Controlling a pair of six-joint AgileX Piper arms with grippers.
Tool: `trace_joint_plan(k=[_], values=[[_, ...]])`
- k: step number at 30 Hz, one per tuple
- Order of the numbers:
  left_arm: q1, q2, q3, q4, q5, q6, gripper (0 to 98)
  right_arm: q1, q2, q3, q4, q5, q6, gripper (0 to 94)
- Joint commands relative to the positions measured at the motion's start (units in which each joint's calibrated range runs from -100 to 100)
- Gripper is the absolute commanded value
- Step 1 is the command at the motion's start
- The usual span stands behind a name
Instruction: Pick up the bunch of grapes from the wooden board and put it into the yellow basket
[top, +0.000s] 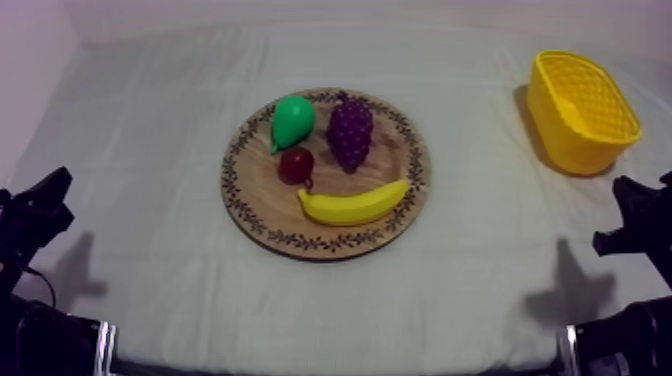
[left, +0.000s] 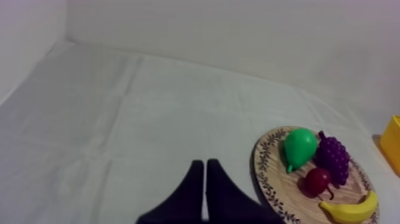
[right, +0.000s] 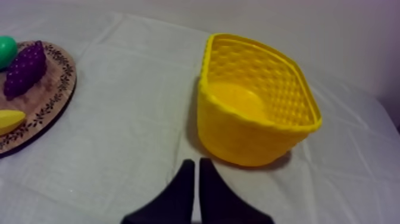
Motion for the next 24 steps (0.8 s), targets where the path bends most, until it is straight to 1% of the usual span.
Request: trace_joint_plan(k=[1, 12, 16, 20, 24], values=[[0.0, 0.0, 0.0, 0.01, 0.0, 0.0, 0.1, 0.0, 0.0, 0.0, 0.0, -0.1, 0.0, 0.6], [0.0, 0.0, 0.0, 0.01, 0.0, 0.0, 0.1, 0.0, 0.0, 0.0, 0.0, -0.1, 0.6, 2.1], [0.0, 0.0, 0.0, 0.01, 0.0, 0.0, 0.1, 0.0, 0.0, 0.0, 0.0, -0.1, -0.1, 1.1], [0.0, 0.0, 0.0, 0.01, 0.0, 0.0, 0.1, 0.1, 0.0, 0.0, 0.0, -0.1, 0.7, 0.7], [0.0, 0.0, 0.0, 0.01, 0.0, 0.0, 0.1, 0.3, 0.0, 0.0, -0.2, 0.1, 0.4, 0.5]])
